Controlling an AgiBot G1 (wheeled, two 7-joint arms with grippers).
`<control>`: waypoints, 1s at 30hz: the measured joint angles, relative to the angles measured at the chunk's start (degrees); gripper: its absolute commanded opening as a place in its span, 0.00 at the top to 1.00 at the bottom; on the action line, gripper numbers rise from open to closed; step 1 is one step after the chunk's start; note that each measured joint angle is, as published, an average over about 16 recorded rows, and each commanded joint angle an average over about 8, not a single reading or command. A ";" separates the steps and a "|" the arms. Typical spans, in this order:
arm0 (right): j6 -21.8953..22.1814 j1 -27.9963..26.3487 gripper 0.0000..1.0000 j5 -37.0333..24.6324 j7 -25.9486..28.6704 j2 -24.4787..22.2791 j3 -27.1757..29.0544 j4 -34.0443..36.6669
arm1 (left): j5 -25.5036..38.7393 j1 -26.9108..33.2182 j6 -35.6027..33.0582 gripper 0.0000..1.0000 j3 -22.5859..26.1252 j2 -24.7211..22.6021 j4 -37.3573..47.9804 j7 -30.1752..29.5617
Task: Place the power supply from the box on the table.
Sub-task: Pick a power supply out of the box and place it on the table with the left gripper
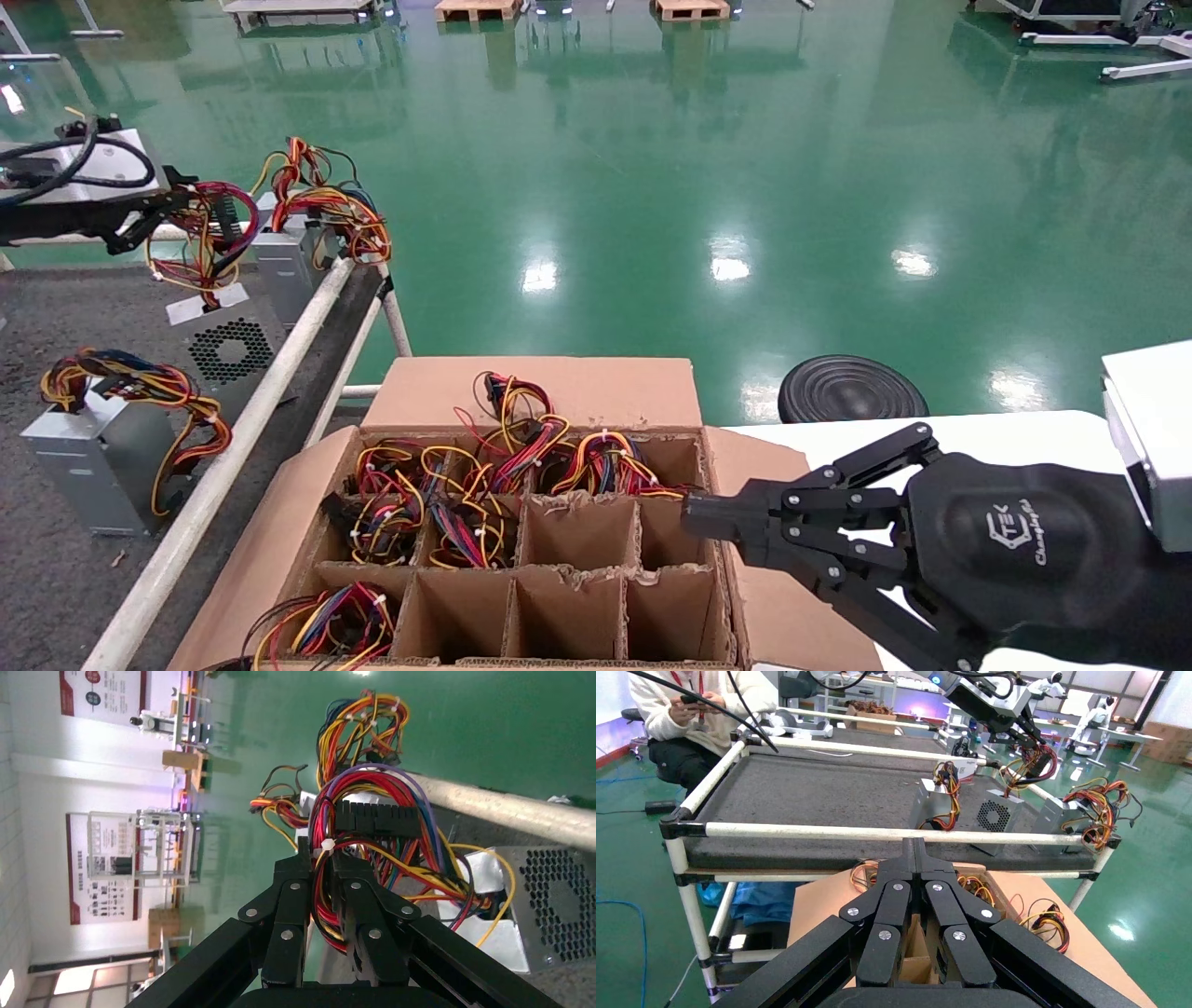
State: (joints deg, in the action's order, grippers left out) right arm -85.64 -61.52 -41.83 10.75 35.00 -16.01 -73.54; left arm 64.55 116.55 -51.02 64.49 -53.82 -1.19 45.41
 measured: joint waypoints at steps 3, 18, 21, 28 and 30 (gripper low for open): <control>0.00 0.00 1.00 0.00 0.00 0.00 0.00 0.00 | -0.02 -0.01 -0.64 0.00 0.00 0.15 -0.30 -0.35; 0.00 0.00 1.00 0.00 0.00 0.00 0.00 0.00 | -0.09 0.40 -3.24 0.00 0.08 0.71 -0.82 -2.01; 0.00 0.00 1.00 0.00 0.00 0.00 0.00 0.00 | -0.12 0.50 -3.68 0.00 0.08 0.79 -0.80 -2.38; 0.00 0.00 1.00 0.00 0.00 0.00 0.00 0.00 | -0.18 0.72 -4.69 0.00 0.09 0.96 -0.71 -3.28; 0.00 0.00 1.00 0.00 0.00 0.00 0.00 0.00 | -0.20 0.78 -4.96 0.00 0.09 1.00 -0.68 -3.53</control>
State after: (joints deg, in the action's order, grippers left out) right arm -85.64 -61.52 -41.83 10.75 35.00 -16.01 -73.54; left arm 64.35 117.33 -55.98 64.58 -52.82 -1.87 41.88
